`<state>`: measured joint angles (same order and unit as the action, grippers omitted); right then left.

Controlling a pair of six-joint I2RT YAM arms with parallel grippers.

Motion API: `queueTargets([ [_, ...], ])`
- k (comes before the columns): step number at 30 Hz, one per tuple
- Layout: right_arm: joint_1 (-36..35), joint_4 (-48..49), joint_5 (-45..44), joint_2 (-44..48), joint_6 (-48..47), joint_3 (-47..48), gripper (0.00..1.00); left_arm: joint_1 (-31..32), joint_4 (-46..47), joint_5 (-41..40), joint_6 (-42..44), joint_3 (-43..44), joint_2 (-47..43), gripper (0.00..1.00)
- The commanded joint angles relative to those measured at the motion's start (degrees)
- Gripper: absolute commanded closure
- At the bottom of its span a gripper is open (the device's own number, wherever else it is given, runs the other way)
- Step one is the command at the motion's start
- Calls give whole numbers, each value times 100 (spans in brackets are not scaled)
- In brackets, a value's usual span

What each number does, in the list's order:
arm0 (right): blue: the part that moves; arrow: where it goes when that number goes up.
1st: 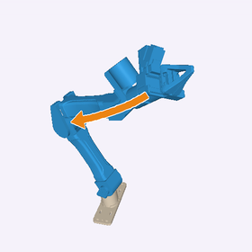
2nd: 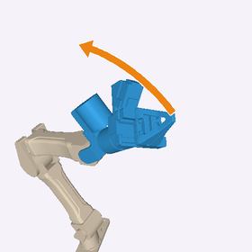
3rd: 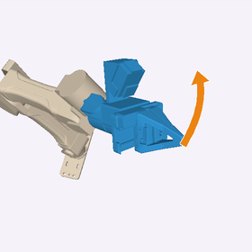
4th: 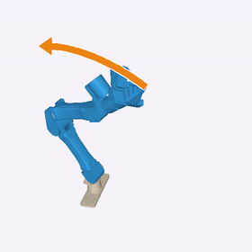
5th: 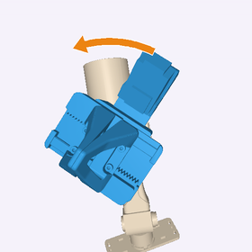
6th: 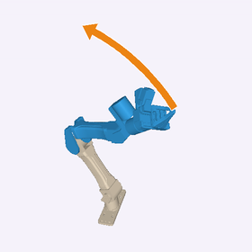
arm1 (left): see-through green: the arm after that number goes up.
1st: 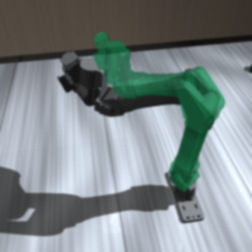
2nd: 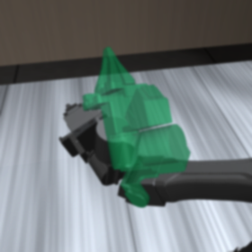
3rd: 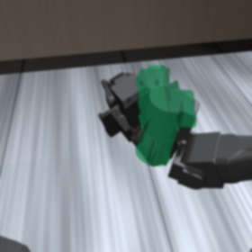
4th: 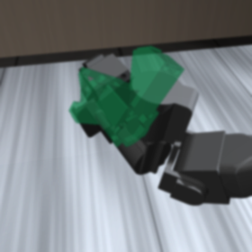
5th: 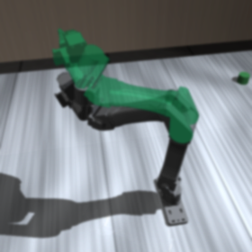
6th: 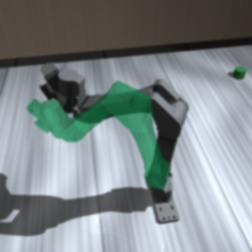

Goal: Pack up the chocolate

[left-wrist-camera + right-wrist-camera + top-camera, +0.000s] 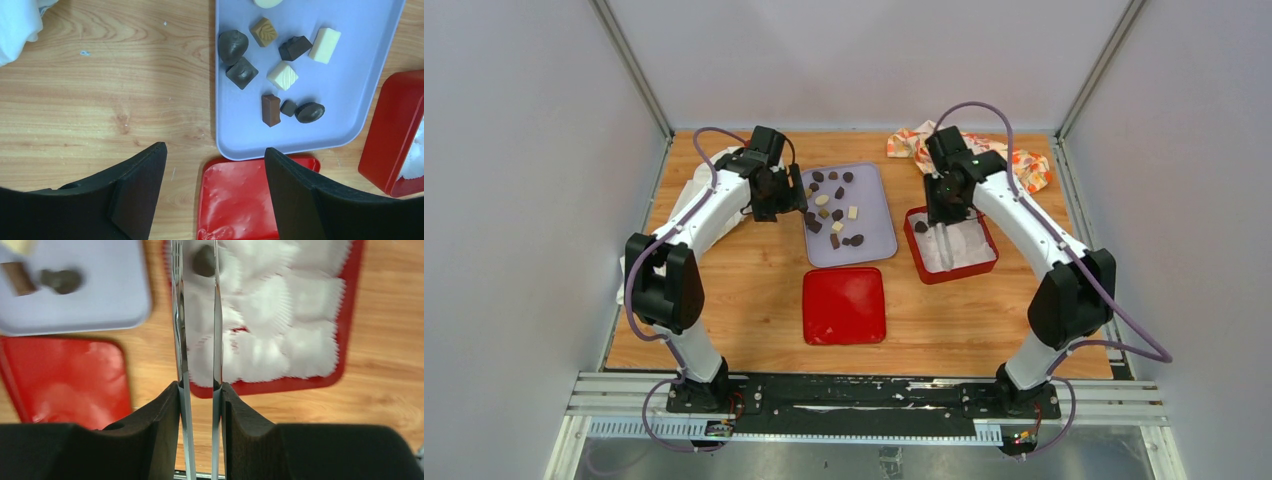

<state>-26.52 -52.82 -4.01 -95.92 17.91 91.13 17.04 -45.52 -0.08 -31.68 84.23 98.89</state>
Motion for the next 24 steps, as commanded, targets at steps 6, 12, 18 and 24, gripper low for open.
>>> queueTargets([
  [6, 623, -149, -108, 24, -306, -1017, 100, -34, -10, 17, -3, 60, 7, 23],
  [12, 815, -145, -45, -146, -318, -1082, 94, -34, -10, 16, -32, -76, -76, 23],
  [18, 920, -164, -21, -382, -359, -1005, 88, -34, -1, 16, -62, -181, -183, 23],
  [24, 930, -76, -39, -429, -388, -1000, 79, -38, -1, 16, -106, -282, -291, 23],
])
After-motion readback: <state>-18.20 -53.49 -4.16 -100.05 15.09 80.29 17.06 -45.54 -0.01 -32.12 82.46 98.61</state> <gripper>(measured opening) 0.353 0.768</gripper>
